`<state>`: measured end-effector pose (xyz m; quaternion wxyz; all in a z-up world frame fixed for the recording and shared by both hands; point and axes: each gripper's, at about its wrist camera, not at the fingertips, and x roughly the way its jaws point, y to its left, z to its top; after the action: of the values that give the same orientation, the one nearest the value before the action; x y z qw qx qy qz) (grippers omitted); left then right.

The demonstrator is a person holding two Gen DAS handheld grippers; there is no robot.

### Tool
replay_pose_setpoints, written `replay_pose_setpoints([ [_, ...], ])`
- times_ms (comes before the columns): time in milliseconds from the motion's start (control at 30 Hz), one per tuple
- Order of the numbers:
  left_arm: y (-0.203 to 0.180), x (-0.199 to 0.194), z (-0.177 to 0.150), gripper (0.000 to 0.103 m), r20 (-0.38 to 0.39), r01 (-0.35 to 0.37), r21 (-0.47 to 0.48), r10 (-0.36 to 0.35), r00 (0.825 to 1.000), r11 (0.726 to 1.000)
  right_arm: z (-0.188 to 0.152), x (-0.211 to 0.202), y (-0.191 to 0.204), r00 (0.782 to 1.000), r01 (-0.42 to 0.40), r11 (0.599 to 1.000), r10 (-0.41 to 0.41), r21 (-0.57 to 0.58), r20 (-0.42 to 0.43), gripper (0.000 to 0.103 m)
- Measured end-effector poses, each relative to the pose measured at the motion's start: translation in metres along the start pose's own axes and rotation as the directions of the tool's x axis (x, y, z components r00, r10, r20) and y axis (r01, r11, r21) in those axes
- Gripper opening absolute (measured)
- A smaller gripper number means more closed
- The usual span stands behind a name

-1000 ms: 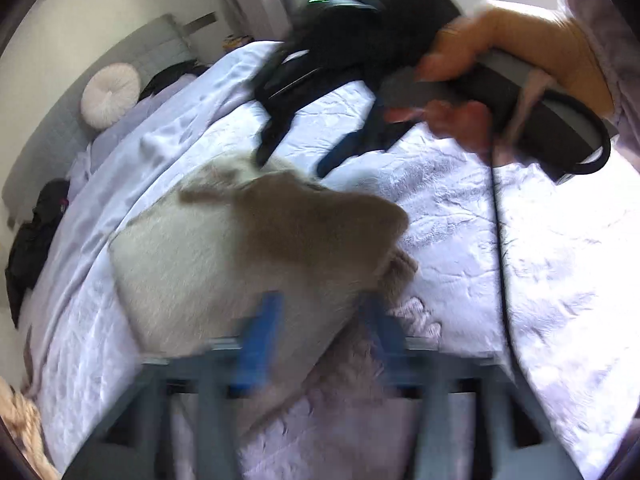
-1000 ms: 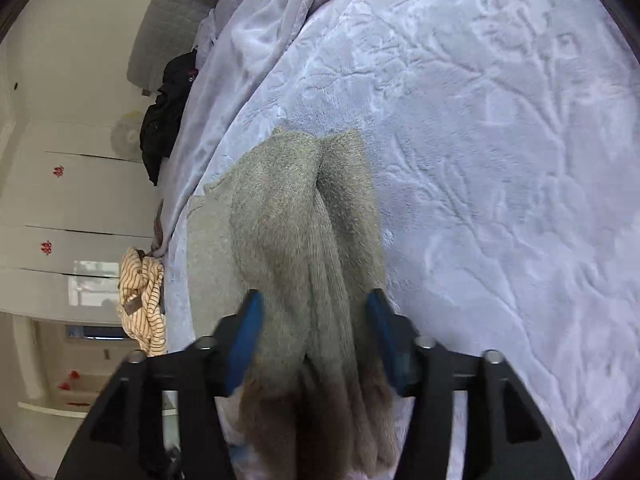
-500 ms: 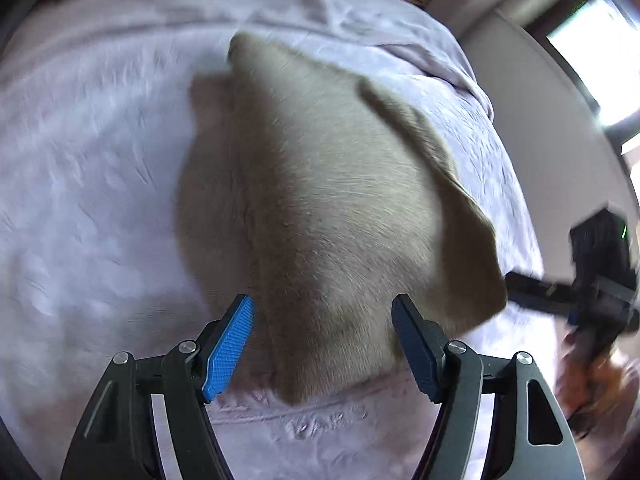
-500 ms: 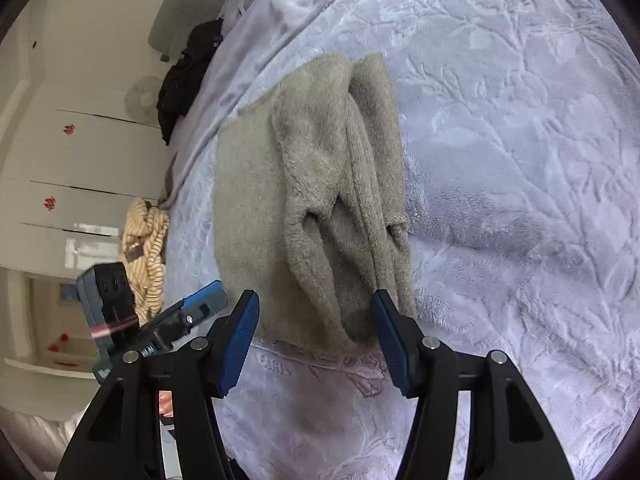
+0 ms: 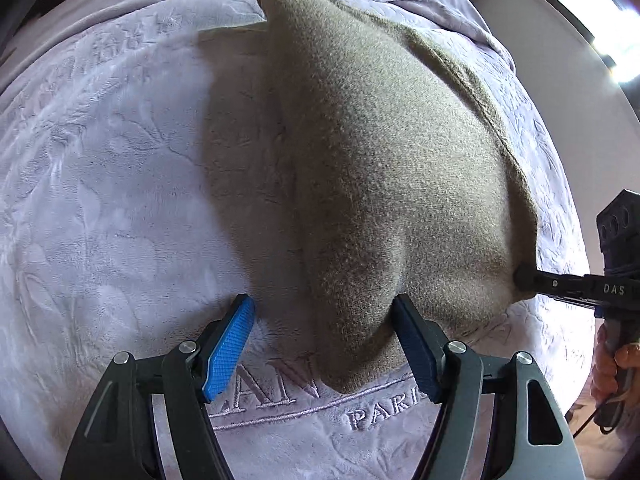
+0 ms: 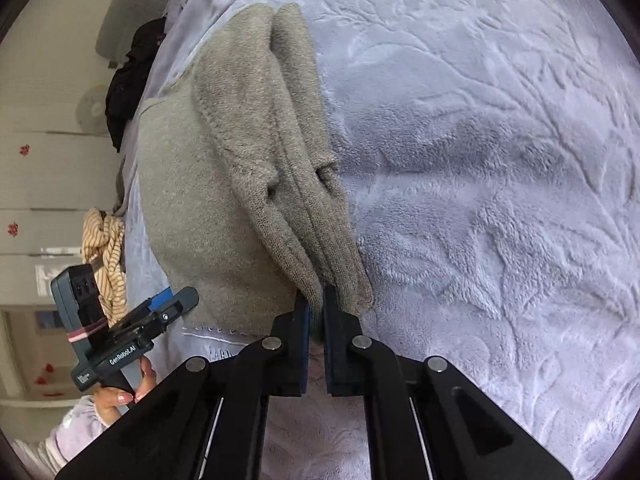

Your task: Fold small clothes

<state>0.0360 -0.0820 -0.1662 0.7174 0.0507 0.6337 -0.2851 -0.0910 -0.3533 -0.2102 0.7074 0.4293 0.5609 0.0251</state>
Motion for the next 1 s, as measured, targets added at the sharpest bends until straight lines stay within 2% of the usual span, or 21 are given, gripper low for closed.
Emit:
replay_pose_setpoints([
  [100,0.001,-0.008,-0.002,0.072,0.001,-0.003,-0.008,0.003,1.000,1.000,0.003,-0.006,0.007,1.000,0.006,1.000,-0.007,-0.024,-0.026,0.008],
  [167,0.004,-0.020,0.005,0.072,0.022,0.006,-0.025,-0.005,1.000,1.000,0.006,-0.021,0.016,1.000,0.003,0.999,-0.003,-0.041,0.008,0.015],
  [267,0.012,-0.037,0.013,0.072,0.072,0.045,-0.068,-0.040,0.997,0.997,0.025,-0.045,0.026,0.993,-0.049,0.996,0.057,-0.077,0.107,0.034],
  [300,0.015,-0.041,0.017,0.072,0.086,0.048,-0.080,-0.041,0.995,0.996,0.034,-0.047,0.028,0.990,-0.059,0.995,0.069,-0.078,0.126,0.048],
  [333,0.017,-0.044,0.023,0.072,0.104,0.046,-0.091,-0.037,0.994,0.995,0.044,-0.048,0.029,0.987,-0.066,0.995,0.076,-0.077,0.142,0.052],
  [467,0.024,-0.041,0.044,0.072,0.132,0.036,-0.125,-0.019,0.991,0.991,0.095,-0.029,0.037,0.980,-0.070,0.995,0.082,-0.074,0.181,0.052],
  [567,0.024,-0.032,0.052,0.072,0.127,0.028,-0.146,-0.010,0.992,0.989,0.122,-0.004,0.038,0.981,-0.100,0.995,0.102,-0.023,0.163,0.051],
  [633,0.021,-0.028,0.054,0.072,0.128,0.018,-0.146,0.001,0.992,0.989,0.132,0.009,0.039,0.986,-0.110,0.994,0.110,-0.006,0.125,0.016],
  [700,0.019,-0.027,0.055,0.072,0.131,0.014,-0.143,0.004,0.991,0.990,0.129,0.004,0.048,0.987,-0.083,0.995,0.089,-0.053,0.137,0.015],
  [767,0.018,-0.025,0.054,0.073,0.131,0.017,-0.142,0.001,0.991,0.990,0.123,-0.007,0.055,0.986,0.002,0.992,0.019,-0.128,0.167,0.009],
  [833,0.016,-0.019,0.054,0.073,0.120,0.027,-0.138,-0.010,0.993,0.990,0.125,-0.003,0.044,0.989,0.043,0.992,-0.026,-0.116,0.145,0.008],
  [900,0.010,-0.014,0.056,0.073,0.110,0.024,-0.134,-0.009,0.994,0.991,0.127,0.004,0.024,0.992,0.040,0.998,-0.034,-0.048,0.124,0.008],
  [1000,0.006,-0.014,0.057,0.073,0.107,0.001,-0.121,0.013,0.994,0.993,0.120,-0.001,0.015,0.989,-0.023,1.000,0.024,-0.014,0.147,0.008],
])
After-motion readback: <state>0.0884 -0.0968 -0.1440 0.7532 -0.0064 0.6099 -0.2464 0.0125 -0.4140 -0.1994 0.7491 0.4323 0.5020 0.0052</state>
